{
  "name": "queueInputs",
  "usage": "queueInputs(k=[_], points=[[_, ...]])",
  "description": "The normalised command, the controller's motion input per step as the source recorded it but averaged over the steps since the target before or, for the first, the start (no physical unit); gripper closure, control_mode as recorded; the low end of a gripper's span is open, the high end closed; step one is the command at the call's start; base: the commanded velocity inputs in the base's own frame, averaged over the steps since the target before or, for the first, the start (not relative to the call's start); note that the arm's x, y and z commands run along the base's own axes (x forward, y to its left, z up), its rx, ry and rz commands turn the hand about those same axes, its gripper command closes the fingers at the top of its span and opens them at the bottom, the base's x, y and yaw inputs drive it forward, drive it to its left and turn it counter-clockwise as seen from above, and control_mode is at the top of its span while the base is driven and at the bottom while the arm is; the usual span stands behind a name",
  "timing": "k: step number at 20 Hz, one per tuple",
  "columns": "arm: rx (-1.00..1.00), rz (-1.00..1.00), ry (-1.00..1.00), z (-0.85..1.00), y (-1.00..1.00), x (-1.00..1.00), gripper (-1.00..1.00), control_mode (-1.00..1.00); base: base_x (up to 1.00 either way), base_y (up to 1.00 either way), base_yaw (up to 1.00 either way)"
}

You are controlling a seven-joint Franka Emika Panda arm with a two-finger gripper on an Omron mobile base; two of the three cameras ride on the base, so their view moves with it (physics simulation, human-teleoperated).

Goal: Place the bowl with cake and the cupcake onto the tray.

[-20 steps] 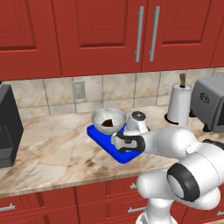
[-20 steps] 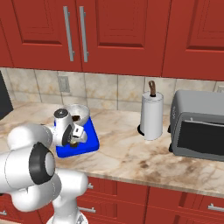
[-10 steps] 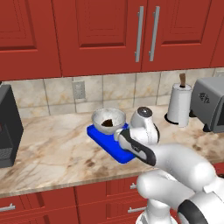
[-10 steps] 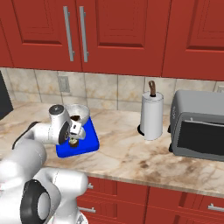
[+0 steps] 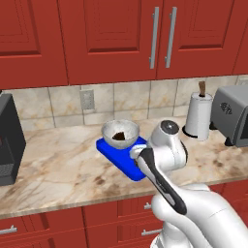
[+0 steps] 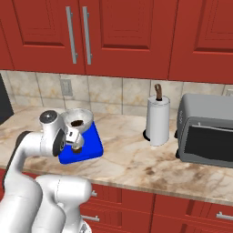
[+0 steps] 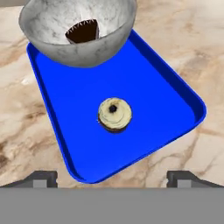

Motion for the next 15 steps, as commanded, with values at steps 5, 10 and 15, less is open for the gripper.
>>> queueInputs(k=[5, 10, 15], points=[[0.00, 0.00, -0.03, 0.32, 0.00, -0.50, -1.00, -1.00, 0.00, 0.00, 0.00], [0.00, 0.00, 0.00, 0.33, 0.00, -0.38, -1.00, -1.00, 0.00, 0.00, 0.00], [0.00, 0.00, 0.00, 0.30, 0.00, -0.40, -1.00, -1.00, 0.00, 0.00, 0.00]])
